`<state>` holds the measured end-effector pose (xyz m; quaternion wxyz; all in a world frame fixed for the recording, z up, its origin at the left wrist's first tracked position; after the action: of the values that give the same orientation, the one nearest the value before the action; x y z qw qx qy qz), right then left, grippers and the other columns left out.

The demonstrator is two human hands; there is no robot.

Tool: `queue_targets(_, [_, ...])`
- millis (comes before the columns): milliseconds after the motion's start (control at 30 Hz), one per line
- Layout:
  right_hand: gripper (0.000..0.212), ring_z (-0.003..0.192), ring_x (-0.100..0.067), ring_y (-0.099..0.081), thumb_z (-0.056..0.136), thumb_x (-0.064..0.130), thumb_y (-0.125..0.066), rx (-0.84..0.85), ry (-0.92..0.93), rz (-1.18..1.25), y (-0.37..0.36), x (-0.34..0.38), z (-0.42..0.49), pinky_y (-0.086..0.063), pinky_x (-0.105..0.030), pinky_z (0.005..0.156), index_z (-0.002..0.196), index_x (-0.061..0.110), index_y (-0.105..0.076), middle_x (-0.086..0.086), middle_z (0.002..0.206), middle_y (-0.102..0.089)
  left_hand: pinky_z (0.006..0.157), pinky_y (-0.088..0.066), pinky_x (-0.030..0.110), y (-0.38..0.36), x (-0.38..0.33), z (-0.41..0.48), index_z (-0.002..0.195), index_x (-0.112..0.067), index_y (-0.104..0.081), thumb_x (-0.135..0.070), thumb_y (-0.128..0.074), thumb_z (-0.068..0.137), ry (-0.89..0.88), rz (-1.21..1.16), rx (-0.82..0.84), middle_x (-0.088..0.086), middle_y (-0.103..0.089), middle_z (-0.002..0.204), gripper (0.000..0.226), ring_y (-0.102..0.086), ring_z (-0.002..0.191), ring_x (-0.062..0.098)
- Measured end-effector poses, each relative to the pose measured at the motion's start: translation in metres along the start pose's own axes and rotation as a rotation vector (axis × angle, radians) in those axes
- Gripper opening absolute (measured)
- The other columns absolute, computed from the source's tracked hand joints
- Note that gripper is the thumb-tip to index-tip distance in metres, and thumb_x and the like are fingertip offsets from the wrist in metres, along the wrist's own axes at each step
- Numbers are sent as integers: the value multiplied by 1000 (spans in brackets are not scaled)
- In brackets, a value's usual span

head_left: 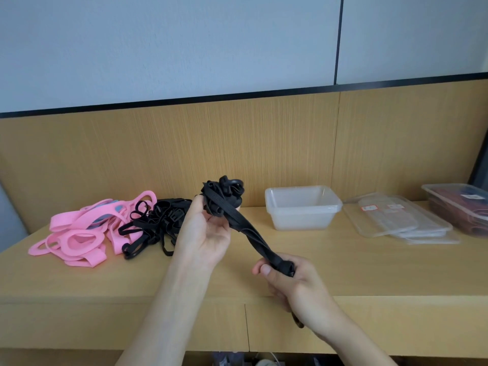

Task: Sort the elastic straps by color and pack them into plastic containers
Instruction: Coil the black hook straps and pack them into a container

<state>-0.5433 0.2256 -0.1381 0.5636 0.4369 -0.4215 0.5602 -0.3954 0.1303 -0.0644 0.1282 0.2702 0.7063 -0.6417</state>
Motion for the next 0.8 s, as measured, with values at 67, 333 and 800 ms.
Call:
queue_targets(67, [20, 49, -11, -29, 86, 33, -63, 17, -26, -15, 9, -1, 2, -23, -19, 44, 84, 17, -75, 7, 56, -34, 86, -61, 39, -5, -5, -5, 113, 4, -64, -13, -64, 97, 33, -49, 24, 20, -75, 103, 23, -74, 103, 34])
queue_targets(333, [12, 47, -14, -24, 89, 23, -68, -3, -176, 34, 47, 5, 24, -21, -22, 43, 85, 16, -77, 4, 54, -34, 72, -63, 32, -7, -3, -20, 90, 0, -81, -28, -55, 101, 113, 72, 239, 15, -75, 114, 41, -75, 99, 27])
queue_targets(800, [14, 50, -13, -27, 80, 6, -60, -194, -151, -135, 74, 31, 47, -23, -23, 44, 83, -8, -61, -1, 58, -36, 81, -49, 45, 29, 16, -22, 78, -12, -52, -14, -61, 84, 5, 844, 307, 19, -61, 91, 11, -60, 94, 33])
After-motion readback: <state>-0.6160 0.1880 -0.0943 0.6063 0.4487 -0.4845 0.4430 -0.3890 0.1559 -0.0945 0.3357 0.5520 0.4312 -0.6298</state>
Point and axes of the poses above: each hand's wrist, its own z-axis towards the middle knuckle, its own y-axis out of the back of the hand, x = y × z, the point moved 2 cm from there along z, towards the middle knuckle
